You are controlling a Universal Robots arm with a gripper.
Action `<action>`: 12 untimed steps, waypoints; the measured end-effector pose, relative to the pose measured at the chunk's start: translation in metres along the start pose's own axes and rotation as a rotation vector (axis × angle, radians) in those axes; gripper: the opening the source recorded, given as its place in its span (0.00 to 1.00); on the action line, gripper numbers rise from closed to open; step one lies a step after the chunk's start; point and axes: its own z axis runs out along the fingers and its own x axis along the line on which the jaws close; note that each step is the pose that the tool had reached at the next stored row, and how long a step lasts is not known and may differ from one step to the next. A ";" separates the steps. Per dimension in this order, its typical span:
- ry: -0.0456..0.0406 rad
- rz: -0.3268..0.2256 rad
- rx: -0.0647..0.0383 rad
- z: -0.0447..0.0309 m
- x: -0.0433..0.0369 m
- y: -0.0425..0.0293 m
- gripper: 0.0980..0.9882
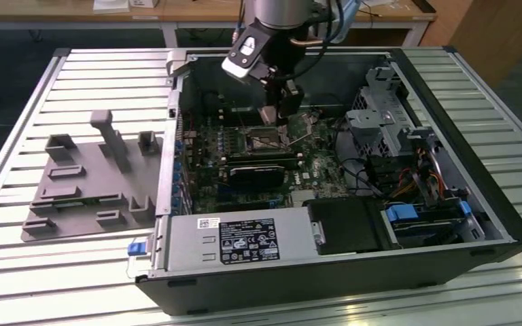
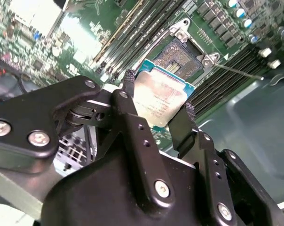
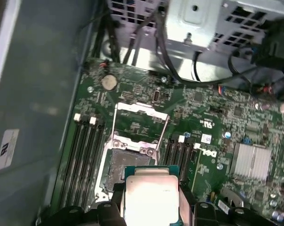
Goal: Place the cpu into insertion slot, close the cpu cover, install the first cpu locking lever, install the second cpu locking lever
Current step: 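Place the cpu into insertion slot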
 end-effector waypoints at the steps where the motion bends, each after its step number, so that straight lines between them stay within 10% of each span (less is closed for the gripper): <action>1: -0.0009 0.018 0.000 0.0010 0.0000 0.0000 0.49; 12: -0.0091 0.185 0.002 0.0108 0.0008 -0.0006 0.49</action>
